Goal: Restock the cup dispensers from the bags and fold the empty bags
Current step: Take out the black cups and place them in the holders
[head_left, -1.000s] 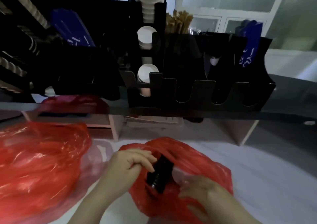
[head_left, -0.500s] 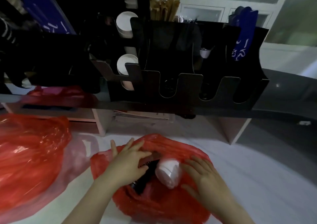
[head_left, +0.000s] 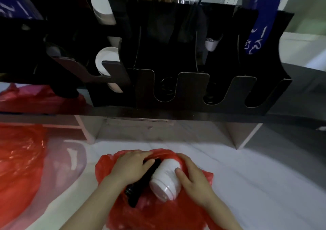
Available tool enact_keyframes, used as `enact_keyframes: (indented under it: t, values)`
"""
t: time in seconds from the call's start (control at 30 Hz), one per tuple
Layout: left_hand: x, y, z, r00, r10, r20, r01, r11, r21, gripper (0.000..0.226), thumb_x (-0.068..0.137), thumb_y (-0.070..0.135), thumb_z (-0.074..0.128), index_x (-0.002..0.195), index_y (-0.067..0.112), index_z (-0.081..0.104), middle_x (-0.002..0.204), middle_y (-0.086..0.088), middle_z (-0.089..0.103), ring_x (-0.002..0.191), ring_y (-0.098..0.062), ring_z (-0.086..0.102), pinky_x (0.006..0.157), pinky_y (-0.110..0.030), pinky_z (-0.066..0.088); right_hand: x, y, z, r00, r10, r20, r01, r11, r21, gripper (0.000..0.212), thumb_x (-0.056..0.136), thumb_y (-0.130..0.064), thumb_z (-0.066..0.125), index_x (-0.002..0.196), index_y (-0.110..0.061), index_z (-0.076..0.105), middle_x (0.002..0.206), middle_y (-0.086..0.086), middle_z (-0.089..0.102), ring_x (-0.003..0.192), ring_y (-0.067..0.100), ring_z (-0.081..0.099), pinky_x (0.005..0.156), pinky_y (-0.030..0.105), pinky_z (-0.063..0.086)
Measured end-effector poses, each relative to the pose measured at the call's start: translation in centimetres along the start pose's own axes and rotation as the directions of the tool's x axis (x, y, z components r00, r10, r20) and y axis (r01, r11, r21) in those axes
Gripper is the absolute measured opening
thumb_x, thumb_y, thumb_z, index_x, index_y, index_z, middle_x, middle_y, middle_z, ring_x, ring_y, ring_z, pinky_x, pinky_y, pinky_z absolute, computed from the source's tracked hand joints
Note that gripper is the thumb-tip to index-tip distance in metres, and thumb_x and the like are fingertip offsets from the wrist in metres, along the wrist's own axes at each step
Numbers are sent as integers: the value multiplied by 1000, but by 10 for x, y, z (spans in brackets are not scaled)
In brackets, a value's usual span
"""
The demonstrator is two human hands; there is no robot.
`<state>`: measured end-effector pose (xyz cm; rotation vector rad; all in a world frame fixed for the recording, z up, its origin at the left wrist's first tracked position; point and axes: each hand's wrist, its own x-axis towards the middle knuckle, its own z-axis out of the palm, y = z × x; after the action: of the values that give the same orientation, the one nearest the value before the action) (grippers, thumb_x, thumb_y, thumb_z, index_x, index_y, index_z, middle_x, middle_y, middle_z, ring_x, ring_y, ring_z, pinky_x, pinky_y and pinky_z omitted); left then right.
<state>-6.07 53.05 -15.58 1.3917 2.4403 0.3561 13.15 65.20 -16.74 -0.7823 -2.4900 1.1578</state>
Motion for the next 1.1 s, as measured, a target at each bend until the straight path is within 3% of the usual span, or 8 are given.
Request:
enact_keyframes:
  t: [0.1, 0.3, 0.53, 0.7, 0.83, 0.9, 1.0, 1.1]
  values:
    - [5, -8, 0, 999, -45, 27, 47, 993, -110, 35, 97, 48, 37, 115, 34, 64, 118, 9, 65, 108, -15, 58, 91, -32, 46, -6, 3, 11, 994, 69, -89, -59, 992, 111, 10, 97, -29, 49, 101, -29, 58, 93, -23, 63, 90, -4, 58, 80, 13, 40]
    - [3, -8, 7, 996, -78, -38, 72, 988, -140, 31, 95, 48, 40, 103, 33, 66, 102, 12, 69, 92, -10, 61, 80, -31, 49, -12, 9, 11, 966, 189, -176, -127, 942, 310, 39, 100, -17, 46, 60, -17, 46, 58, -11, 48, 57, -1, 40, 57, 22, 35]
    - [-11, 2, 9, 996, -16, -82, 6, 994, -112, 30, 92, 48, 47, 114, 35, 62, 112, 11, 68, 104, -14, 61, 86, -33, 49, -12, 17, 0, 929, 369, 5, -345, 864, 366, 23, 92, -10, 51, 79, -3, 69, 72, -3, 70, 61, 4, 57, 54, 14, 44]
    - [-16, 8, 11, 991, 3, -137, -13, 997, -72, 29, 92, 44, 48, 114, 33, 63, 110, 9, 69, 100, -15, 62, 81, -31, 50, -19, 14, 2, 870, 433, -234, -349, 878, 328, 16, 77, -4, 69, 82, -17, 61, 73, -2, 69, 69, 14, 65, 66, 28, 50]
    - [-19, 10, 15, 987, -30, -158, 20, 998, -66, 28, 92, 40, 48, 112, 31, 64, 107, 8, 69, 97, -15, 62, 77, -31, 50, -41, 4, -9, 860, 116, -496, -100, 993, 59, 24, 81, -13, 67, 82, -35, 58, 91, -16, 63, 90, 7, 59, 81, 24, 45]
    - [-20, 13, 17, 984, -26, -177, 18, 999, -46, 27, 92, 38, 48, 111, 29, 65, 106, 7, 69, 97, -16, 62, 77, -31, 51, -52, -8, -14, 905, -107, -413, 49, 988, -149, 21, 77, -35, 65, 97, -37, 58, 103, -20, 58, 98, 5, 52, 86, 17, 37]
    - [-21, 19, 17, 982, -10, -187, 12, 1000, 15, 28, 92, 37, 46, 111, 29, 65, 105, 7, 69, 97, -18, 61, 80, -33, 50, -60, -22, -7, 992, -103, -68, 77, 948, -310, 91, 54, -71, 62, 134, -30, 45, 135, -11, 43, 123, 7, 36, 102, 23, 30]
    - [-22, 22, 17, 982, -11, -186, 18, 999, 34, 29, 92, 37, 44, 111, 30, 64, 103, 6, 69, 96, -19, 61, 81, -34, 49, -62, -24, 14, 999, -6, 52, 32, 863, -505, 113, 50, -80, 55, 147, -40, 12, 155, -4, 8, 142, 18, 9, 113, 36, 21]
